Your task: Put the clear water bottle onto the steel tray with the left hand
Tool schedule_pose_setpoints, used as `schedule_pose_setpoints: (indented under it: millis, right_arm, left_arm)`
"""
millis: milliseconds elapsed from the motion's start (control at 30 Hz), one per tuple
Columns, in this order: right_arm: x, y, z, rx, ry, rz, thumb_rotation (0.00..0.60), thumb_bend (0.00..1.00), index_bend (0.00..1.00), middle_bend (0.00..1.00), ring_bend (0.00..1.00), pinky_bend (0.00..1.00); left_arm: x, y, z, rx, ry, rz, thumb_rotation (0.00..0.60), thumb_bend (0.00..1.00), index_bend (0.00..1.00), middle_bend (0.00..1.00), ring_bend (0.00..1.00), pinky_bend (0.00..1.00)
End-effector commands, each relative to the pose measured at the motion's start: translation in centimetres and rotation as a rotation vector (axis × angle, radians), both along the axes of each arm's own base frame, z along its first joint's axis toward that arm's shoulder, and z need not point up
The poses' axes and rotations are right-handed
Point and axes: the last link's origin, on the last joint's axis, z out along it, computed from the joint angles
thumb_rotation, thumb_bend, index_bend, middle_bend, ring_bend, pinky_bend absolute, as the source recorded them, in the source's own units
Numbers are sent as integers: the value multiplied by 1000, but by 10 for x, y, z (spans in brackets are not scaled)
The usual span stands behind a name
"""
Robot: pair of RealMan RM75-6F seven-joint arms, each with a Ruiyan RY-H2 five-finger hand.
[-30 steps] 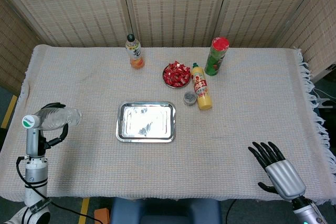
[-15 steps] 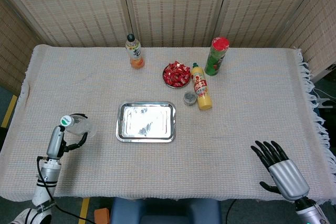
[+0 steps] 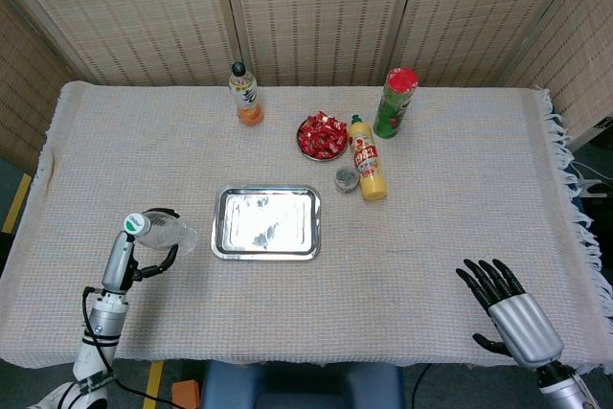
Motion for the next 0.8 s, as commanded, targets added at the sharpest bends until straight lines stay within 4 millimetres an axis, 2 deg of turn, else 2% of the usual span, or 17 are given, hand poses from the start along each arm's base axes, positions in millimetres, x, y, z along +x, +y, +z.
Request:
schedule_pose_setpoints:
  millis: [33, 200, 367, 467, 667, 800]
  right_arm:
    - [0, -1, 1, -3, -2, -2, 600, 8, 0, 0, 0, 0]
    - [0, -1, 0, 3, -1, -1, 600, 7, 0, 0, 0, 0]
    - [-1, 0, 4, -7, -10, -4, 600, 8, 0, 0, 0, 0]
    - [-1, 0, 8, -16, -20, -5, 600, 8, 0, 0, 0, 0]
    - [-2, 2, 10, -11, -27, 4, 600, 8, 0, 0, 0, 0]
    - [-2, 2, 14, -19, -38, 5, 600, 8, 0, 0, 0, 0]
  left_arm:
    - [-5, 11, -25, -45, 38, 7, 600, 499, 311, 313, 198, 311]
    - [31, 19, -33, -31, 11, -81, 600, 500, 309, 312, 193, 306]
    - [56, 33, -58, -77, -11, -82, 600, 501, 306, 309, 189, 301]
    - [66, 41, -79, -108, 1, -72, 600, 501, 303, 307, 183, 294]
    - [82, 54, -117, -125, 38, -59, 600, 500, 298, 303, 171, 207]
    - [87, 59, -127, -96, 50, -67, 600, 500, 284, 288, 153, 183]
